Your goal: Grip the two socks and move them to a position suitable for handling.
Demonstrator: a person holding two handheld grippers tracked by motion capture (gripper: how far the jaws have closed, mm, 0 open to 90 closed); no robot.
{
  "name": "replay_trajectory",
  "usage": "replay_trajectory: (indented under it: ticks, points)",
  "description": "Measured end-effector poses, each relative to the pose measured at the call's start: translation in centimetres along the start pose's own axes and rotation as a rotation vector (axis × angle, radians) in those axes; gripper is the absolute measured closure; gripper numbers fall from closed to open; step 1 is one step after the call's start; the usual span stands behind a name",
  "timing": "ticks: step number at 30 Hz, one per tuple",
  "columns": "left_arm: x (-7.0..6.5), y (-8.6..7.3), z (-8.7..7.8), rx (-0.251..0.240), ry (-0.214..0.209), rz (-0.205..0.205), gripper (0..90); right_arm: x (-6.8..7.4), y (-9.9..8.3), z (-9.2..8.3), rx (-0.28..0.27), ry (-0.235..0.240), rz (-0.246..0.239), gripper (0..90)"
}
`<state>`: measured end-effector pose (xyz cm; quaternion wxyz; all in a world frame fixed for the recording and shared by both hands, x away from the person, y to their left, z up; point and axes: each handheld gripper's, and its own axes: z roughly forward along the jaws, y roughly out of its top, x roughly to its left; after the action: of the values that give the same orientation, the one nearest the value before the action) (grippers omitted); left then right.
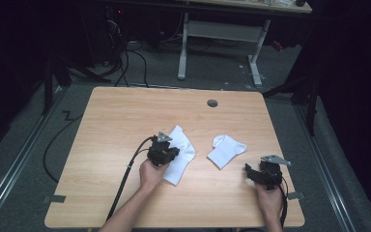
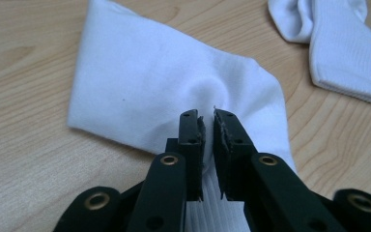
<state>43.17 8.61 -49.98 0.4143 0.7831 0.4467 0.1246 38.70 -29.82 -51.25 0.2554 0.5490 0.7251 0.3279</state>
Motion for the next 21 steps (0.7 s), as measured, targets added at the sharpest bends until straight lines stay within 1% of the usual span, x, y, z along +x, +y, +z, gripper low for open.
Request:
replay_trajectory:
  ticks: [3,4,5,6,7,8,10,12,14,16,17,19,20,21]
  points:
    - [0.1,-0.2,0.2,0.006,0.002,-0.004,80.5,0.0,0.0,0.0,-0.001,0.002,-0.001,34.2]
    - [0.2,-0.3,0.2,0.005,0.001,-0.008,79.4,0.0,0.0,0.0,-0.003,0.008,-0.001,37.0]
    - [0.2,-0.3,0.1,0.004,0.002,-0.012,79.4,0.0,0.0,0.0,-0.003,0.008,-0.001,37.0]
    - [0.3,-0.3,0.1,0.005,0.002,-0.012,77.6,0.0,0.0,0.0,-0.009,0.012,-0.005,42.2]
    - [0.3,-0.3,0.1,0.005,0.002,-0.012,76.7,0.0,0.0,0.0,-0.009,0.012,-0.005,42.2]
    - [0.3,-0.2,0.0,0.003,0.006,-0.008,75.4,0.1,0.0,-0.1,-0.013,0.013,-0.014,47.6]
    - [0.4,-0.2,-0.1,0.002,0.008,-0.009,74.5,0.1,0.0,-0.1,-0.015,0.016,-0.016,49.3]
    - [0.5,-0.2,-0.2,0.004,0.011,-0.013,69.6,0.2,0.0,-0.1,-0.018,0.023,-0.026,54.2]
    - [0.5,-0.2,-0.3,0.001,0.017,-0.012,68.1,0.2,0.1,-0.1,-0.018,0.025,-0.028,55.4]
    - [0.6,-0.1,-0.6,-0.008,0.023,-0.012,64.9,0.3,0.1,-0.1,-0.015,0.033,-0.041,60.9]
    - [0.6,-0.1,-0.6,-0.008,0.023,-0.012,64.0,0.3,0.1,-0.1,-0.015,0.033,-0.041,60.9]
    - [0.7,0.1,-0.9,-0.021,0.031,-0.014,62.7,0.5,0.3,-0.3,0.003,0.040,-0.044,62.5]
    - [0.9,0.2,-1.2,-0.033,0.042,-0.016,60.2,1.0,0.5,-0.6,-0.006,0.047,-0.048,63.1]
    - [0.9,0.2,-1.2,-0.033,0.042,-0.016,59.3,1.1,0.6,-0.7,-0.013,0.051,-0.052,63.3]
